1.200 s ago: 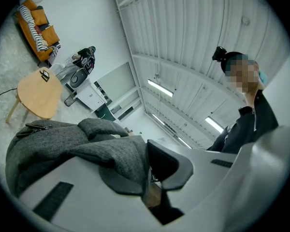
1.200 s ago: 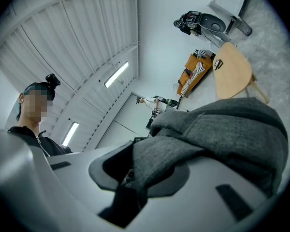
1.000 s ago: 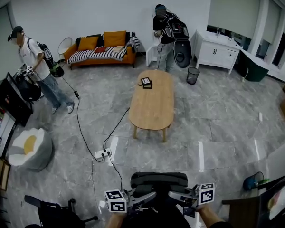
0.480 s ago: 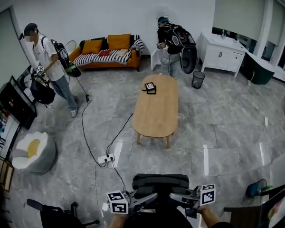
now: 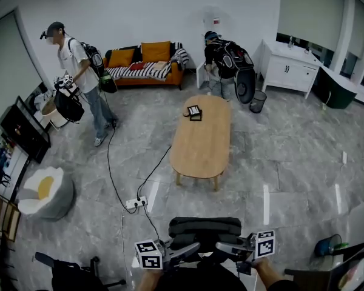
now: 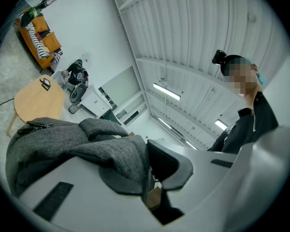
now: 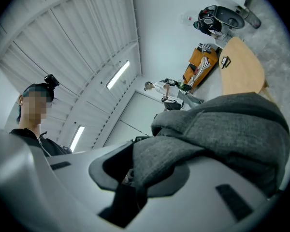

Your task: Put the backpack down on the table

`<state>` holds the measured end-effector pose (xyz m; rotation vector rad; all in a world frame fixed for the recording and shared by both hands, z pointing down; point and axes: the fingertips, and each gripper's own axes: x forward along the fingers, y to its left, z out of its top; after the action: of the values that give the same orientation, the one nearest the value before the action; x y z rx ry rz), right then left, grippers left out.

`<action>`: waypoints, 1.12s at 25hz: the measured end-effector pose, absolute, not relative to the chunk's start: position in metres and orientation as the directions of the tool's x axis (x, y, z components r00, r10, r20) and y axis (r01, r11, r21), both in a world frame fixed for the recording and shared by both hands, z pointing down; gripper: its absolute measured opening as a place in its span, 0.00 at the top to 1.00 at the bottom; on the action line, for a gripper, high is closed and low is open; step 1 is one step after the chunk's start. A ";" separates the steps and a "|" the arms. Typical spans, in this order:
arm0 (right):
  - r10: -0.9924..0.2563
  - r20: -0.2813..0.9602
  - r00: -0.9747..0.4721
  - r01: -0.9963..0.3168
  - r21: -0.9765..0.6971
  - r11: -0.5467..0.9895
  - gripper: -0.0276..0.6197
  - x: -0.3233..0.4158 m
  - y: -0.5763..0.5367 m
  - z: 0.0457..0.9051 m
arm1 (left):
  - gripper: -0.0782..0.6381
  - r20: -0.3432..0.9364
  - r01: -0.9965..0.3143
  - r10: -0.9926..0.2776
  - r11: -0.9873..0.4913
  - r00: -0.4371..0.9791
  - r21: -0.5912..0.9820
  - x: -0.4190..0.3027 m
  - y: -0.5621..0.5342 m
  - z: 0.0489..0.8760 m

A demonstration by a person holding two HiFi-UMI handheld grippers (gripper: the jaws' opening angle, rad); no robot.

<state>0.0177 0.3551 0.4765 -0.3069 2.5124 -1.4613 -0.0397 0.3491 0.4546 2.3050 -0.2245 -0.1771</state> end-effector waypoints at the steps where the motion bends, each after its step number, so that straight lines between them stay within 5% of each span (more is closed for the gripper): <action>1: -0.286 -0.086 -0.954 -0.066 -0.874 0.482 0.81 0.019 0.353 0.477 | 0.82 -0.055 -0.109 -0.221 -0.666 0.974 0.738 -0.038 0.347 0.455; 28: -0.309 -0.099 -0.946 -0.049 -0.898 0.438 0.81 0.066 0.297 0.489 | 0.82 -0.035 -0.120 -0.225 -0.636 0.974 0.763 0.009 0.290 0.468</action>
<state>0.0657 0.2969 0.4889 -0.3117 2.4432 -1.5129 0.0095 0.2897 0.4684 2.2651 -0.2402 -0.1594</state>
